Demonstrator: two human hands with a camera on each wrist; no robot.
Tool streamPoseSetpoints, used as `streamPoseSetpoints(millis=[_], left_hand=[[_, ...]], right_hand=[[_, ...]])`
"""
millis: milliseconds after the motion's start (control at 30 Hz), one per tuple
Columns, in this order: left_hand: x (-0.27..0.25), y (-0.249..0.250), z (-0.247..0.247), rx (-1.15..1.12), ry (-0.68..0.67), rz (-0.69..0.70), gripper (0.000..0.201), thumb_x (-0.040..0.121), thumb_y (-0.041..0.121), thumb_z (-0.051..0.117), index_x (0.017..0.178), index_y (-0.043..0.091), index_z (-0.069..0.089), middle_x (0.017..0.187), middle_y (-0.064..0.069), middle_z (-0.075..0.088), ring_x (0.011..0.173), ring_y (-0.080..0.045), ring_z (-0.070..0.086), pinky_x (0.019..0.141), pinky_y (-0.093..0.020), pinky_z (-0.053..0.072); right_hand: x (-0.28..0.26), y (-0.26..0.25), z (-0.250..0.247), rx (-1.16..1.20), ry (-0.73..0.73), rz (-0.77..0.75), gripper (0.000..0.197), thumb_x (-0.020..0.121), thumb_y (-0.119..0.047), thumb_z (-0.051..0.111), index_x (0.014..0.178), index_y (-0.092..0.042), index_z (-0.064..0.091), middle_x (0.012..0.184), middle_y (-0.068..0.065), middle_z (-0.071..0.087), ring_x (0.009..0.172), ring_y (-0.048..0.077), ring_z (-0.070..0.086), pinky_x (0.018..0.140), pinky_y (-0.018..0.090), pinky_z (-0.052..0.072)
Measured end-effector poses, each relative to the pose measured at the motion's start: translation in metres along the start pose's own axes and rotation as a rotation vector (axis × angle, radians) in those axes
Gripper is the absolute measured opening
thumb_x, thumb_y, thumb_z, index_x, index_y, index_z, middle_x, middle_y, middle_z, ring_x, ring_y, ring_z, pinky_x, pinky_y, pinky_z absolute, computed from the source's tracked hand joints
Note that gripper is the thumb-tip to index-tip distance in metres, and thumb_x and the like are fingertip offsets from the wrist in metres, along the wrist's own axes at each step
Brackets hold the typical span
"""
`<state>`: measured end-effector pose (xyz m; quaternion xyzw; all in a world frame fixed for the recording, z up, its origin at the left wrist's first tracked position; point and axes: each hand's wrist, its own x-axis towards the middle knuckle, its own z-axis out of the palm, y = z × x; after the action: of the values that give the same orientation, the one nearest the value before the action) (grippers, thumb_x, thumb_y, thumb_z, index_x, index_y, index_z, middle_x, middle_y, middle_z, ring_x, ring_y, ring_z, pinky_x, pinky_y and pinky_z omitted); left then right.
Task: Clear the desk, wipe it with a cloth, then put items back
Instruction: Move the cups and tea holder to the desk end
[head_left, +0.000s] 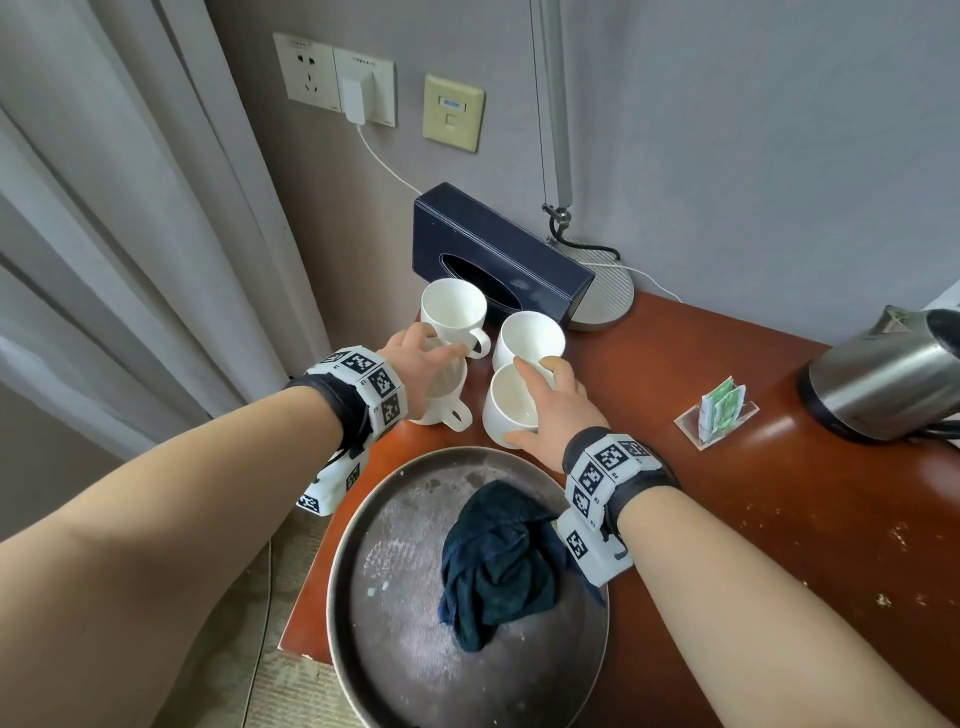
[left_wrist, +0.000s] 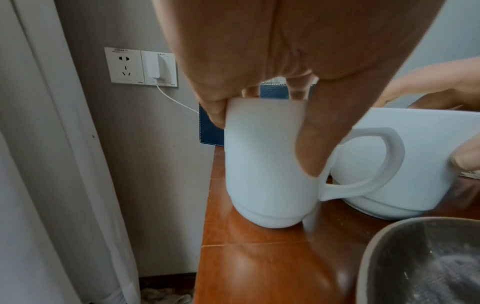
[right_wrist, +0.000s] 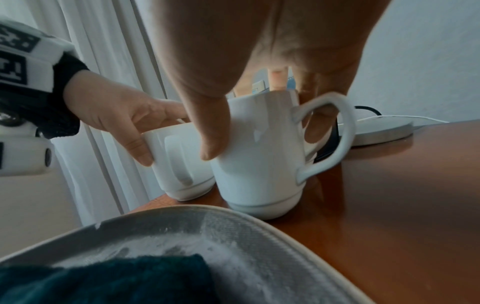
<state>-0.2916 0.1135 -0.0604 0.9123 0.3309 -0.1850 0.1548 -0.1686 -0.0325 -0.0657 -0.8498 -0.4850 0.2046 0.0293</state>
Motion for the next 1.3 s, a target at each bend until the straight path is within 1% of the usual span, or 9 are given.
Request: streamPoseSetpoints(millis=[233, 433, 500, 600, 733, 867, 1000, 1167, 1300], left_hand=[[-0.005, 0.001, 0.002, 0.07, 0.022, -0.017, 0.103, 0.076, 0.016, 0.075, 0.148, 0.037, 0.004, 0.153, -0.002, 0.012, 0.142, -0.027, 0.016, 0.111, -0.043, 0.035], [-0.023, 0.015, -0.008, 0.033, 0.088, -0.002, 0.097, 0.08, 0.034, 0.071, 0.15, 0.034, 0.003, 0.157, -0.003, 0.006, 0.145, -0.027, 0.008, 0.118, -0.043, 0.016], [-0.033, 0.026, -0.013, -0.005, 0.138, 0.03, 0.095, 0.081, 0.035, 0.069, 0.15, 0.032, 0.004, 0.158, -0.003, 0.005, 0.145, -0.027, 0.008, 0.118, -0.042, 0.016], [-0.047, 0.048, -0.02, -0.062, 0.198, 0.084, 0.092, 0.083, 0.036, 0.067, 0.151, 0.032, 0.004, 0.157, -0.004, 0.006, 0.144, -0.027, 0.014, 0.116, -0.043, 0.024], [-0.062, 0.096, -0.03, -0.065, 0.285, 0.189, 0.086, 0.085, 0.034, 0.064, 0.151, 0.027, 0.009, 0.156, -0.007, 0.01, 0.141, -0.026, 0.021, 0.115, -0.037, 0.026], [-0.077, 0.158, -0.033, -0.113, 0.359, 0.261, 0.082, 0.084, 0.032, 0.065, 0.15, 0.025, 0.018, 0.155, -0.007, 0.013, 0.141, -0.026, 0.021, 0.115, -0.038, 0.026], [-0.092, 0.235, -0.021, -0.13, 0.347, 0.288, 0.081, 0.083, 0.029, 0.067, 0.15, 0.026, 0.02, 0.154, -0.007, 0.014, 0.141, -0.025, 0.022, 0.115, -0.036, 0.024], [-0.101, 0.342, -0.002, -0.176, 0.382, 0.305, 0.079, 0.083, 0.031, 0.066, 0.149, 0.026, 0.022, 0.153, -0.007, 0.018, 0.14, -0.026, 0.024, 0.114, -0.041, 0.027], [-0.107, 0.411, 0.011, -0.221, 0.359, 0.326, 0.08, 0.083, 0.028, 0.067, 0.149, 0.027, 0.021, 0.154, -0.005, 0.016, 0.141, -0.024, 0.023, 0.114, -0.036, 0.026]], right_hand=[[-0.002, -0.006, 0.008, 0.026, 0.048, 0.027, 0.081, 0.086, -0.033, 0.062, 0.148, -0.03, 0.01, 0.151, 0.004, 0.005, 0.134, 0.029, 0.026, 0.097, 0.037, 0.043], [-0.02, 0.009, -0.003, -0.009, 0.073, 0.014, 0.088, 0.083, -0.043, 0.063, 0.149, -0.029, 0.006, 0.153, 0.003, 0.01, 0.139, 0.027, 0.019, 0.11, 0.038, 0.025], [-0.032, 0.016, -0.012, -0.02, 0.097, 0.01, 0.087, 0.083, -0.046, 0.061, 0.149, -0.03, 0.006, 0.154, 0.003, 0.009, 0.141, 0.026, 0.015, 0.111, 0.038, 0.022], [-0.052, 0.029, -0.027, -0.016, 0.143, 0.039, 0.086, 0.084, -0.052, 0.058, 0.149, -0.033, 0.006, 0.157, 0.002, 0.003, 0.145, 0.025, 0.005, 0.114, 0.042, 0.017], [-0.085, 0.062, -0.048, 0.02, 0.216, 0.099, 0.085, 0.085, -0.049, 0.058, 0.149, -0.034, 0.004, 0.158, 0.002, 0.0, 0.146, 0.024, -0.001, 0.116, 0.046, 0.013], [-0.122, 0.112, -0.068, 0.061, 0.303, 0.131, 0.085, 0.084, -0.048, 0.059, 0.149, -0.035, 0.005, 0.158, 0.001, -0.001, 0.147, 0.023, -0.004, 0.116, 0.046, 0.009], [-0.167, 0.173, -0.085, 0.057, 0.324, 0.131, 0.086, 0.083, -0.051, 0.06, 0.149, -0.035, 0.006, 0.158, 0.001, 0.0, 0.147, 0.024, -0.004, 0.116, 0.047, 0.011], [-0.22, 0.261, -0.104, 0.027, 0.324, 0.147, 0.083, 0.086, -0.049, 0.057, 0.149, -0.034, 0.006, 0.158, 0.002, 0.0, 0.147, 0.025, -0.003, 0.116, 0.048, 0.009], [-0.251, 0.316, -0.112, 0.006, 0.307, 0.164, 0.082, 0.085, -0.049, 0.058, 0.149, -0.034, 0.008, 0.158, 0.004, 0.003, 0.146, 0.027, -0.001, 0.117, 0.049, 0.011]])
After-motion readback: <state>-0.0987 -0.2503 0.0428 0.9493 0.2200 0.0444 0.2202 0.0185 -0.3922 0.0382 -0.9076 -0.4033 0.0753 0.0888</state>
